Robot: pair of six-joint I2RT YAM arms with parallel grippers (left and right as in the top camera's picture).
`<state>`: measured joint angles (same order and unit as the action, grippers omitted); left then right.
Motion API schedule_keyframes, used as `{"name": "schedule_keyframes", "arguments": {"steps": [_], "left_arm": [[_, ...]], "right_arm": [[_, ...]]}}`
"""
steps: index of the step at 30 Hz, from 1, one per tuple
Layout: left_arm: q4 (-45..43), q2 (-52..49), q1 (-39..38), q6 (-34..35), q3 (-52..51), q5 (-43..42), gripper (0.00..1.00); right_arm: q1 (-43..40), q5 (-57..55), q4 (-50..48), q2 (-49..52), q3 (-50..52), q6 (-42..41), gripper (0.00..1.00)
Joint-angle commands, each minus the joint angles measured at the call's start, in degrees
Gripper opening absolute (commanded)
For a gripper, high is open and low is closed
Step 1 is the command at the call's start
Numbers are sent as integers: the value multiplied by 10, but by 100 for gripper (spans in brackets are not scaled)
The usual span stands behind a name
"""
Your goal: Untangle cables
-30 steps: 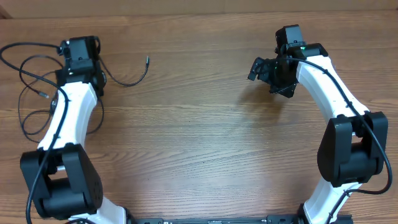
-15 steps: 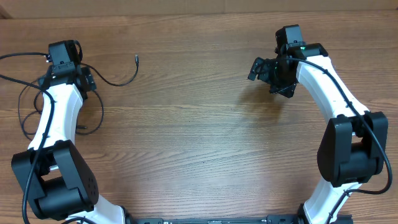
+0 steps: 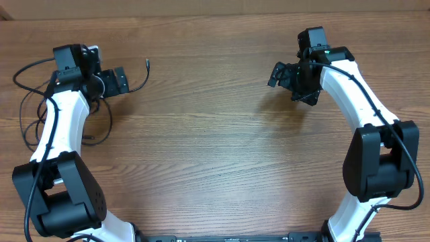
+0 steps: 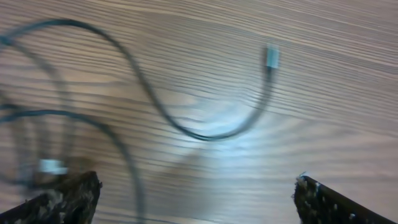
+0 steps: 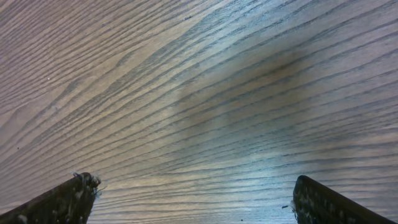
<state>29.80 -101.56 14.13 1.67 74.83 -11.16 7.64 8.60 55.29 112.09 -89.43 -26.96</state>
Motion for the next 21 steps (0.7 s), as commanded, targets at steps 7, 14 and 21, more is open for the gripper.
{"name": "schedule_keyframes", "arguments": {"steps": [7,14,21], "left_arm": [[1,-3,-13,0,-72,-146,100],[-18,-3,-59,0,-102,-143,100],[-18,-3,-67,0,-102,-137,100]], "right_arm": [[1,-2,-2,-2,1,0,100],[1,-2,-2,-2,1,0,100],[1,-2,-2,-2,1,0,100]]}}
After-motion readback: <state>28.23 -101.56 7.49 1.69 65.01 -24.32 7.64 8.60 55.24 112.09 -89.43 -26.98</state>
